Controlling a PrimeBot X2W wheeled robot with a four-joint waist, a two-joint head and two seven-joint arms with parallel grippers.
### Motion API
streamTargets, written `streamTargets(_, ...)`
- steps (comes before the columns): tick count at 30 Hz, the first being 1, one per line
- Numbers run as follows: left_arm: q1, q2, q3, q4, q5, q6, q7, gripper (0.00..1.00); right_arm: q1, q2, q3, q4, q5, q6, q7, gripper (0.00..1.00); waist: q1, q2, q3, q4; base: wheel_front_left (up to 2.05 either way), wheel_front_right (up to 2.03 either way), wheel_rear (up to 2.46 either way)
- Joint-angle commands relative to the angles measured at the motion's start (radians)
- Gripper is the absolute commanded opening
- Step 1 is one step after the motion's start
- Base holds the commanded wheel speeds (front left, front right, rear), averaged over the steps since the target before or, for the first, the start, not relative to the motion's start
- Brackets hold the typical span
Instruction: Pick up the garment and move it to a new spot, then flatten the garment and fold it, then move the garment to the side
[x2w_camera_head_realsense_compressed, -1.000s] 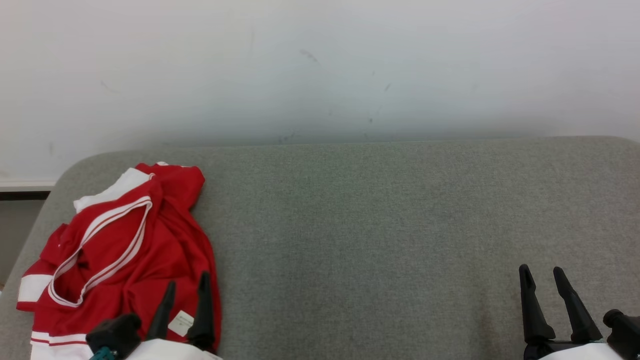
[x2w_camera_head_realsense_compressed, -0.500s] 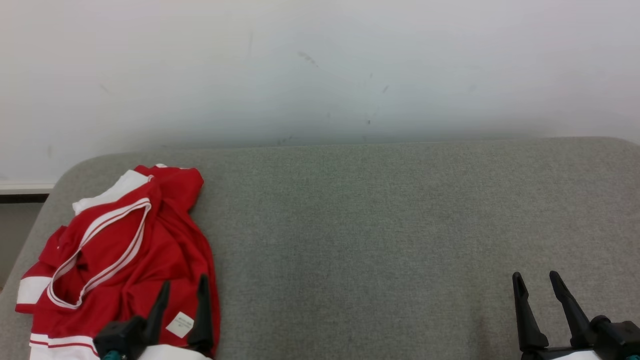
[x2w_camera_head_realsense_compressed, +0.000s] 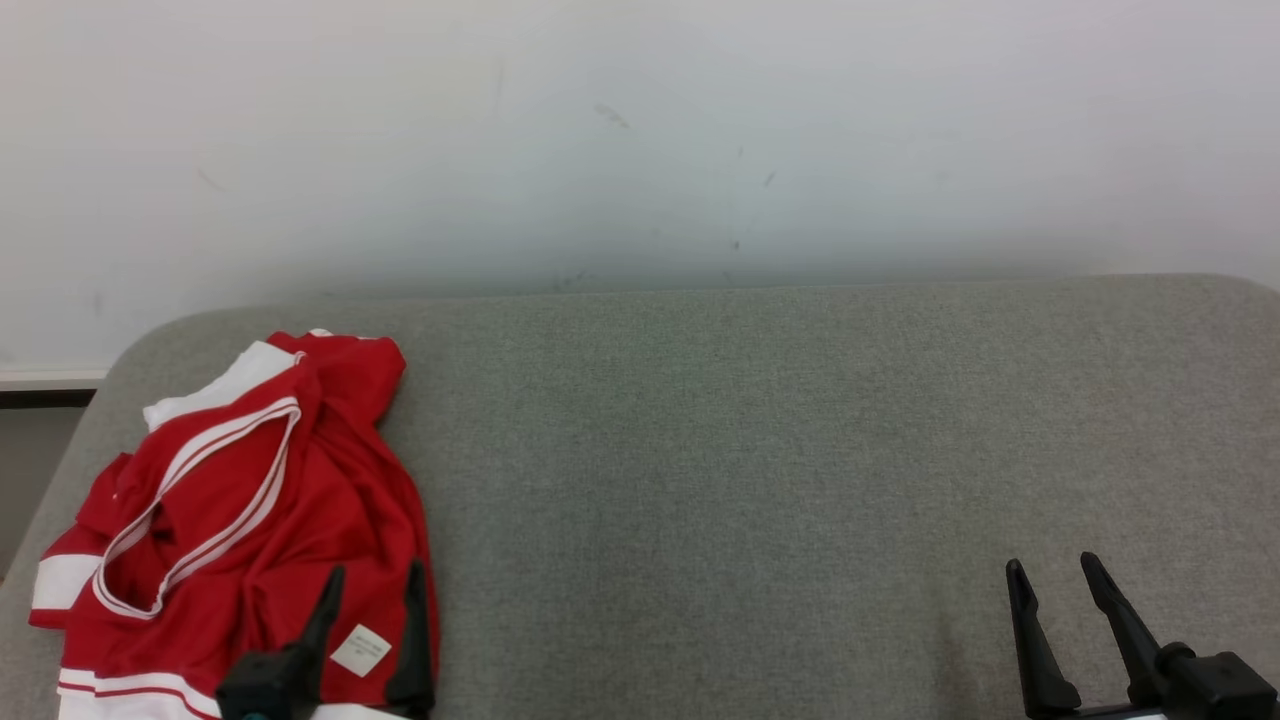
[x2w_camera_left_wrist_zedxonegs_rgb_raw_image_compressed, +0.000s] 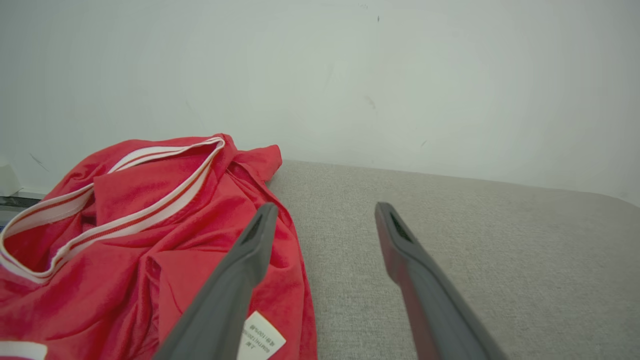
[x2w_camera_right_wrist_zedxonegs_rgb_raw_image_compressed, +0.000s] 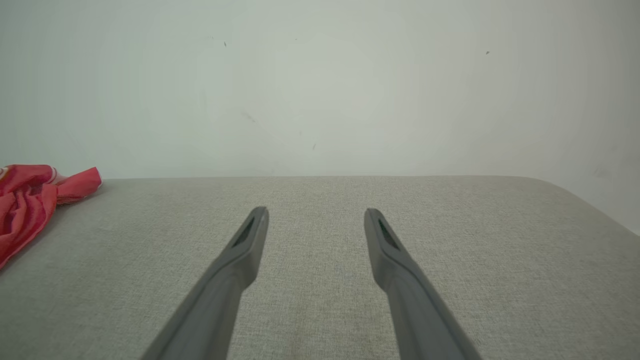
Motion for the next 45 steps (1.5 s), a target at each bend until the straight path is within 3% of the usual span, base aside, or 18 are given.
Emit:
streamTargets(1, 0.006, 0.008, 0.000, -0.001, 0.026, 0.004, -0.009, 1.00, 0.001, -0.006, 0.000, 0.000, -0.015, -0.002, -0.009, 1.00, 0.0000, 0.0000, 0.000, 0.000, 0.00, 0.00, 0.00)
streamTargets(22, 0.030, -0.008, -0.016, 0.031, 0.138, 0.006, -0.046, 1.00, 0.019, 0.008, -0.002, 0.028, -0.085, -0.002, -0.046, 1.00, 0.0000, 0.0000, 0.003, -0.002, 0.00, 0.00, 0.00)
streamTargets(45, 0.019, -0.020, -0.009, 0.037, 0.086, -0.003, -0.044, 1.00, 0.005, 0.001, 0.006, 0.046, -0.064, -0.002, -0.044, 1.00, 0.0000, 0.0000, 0.015, 0.000, 0.00, 0.00, 0.00)
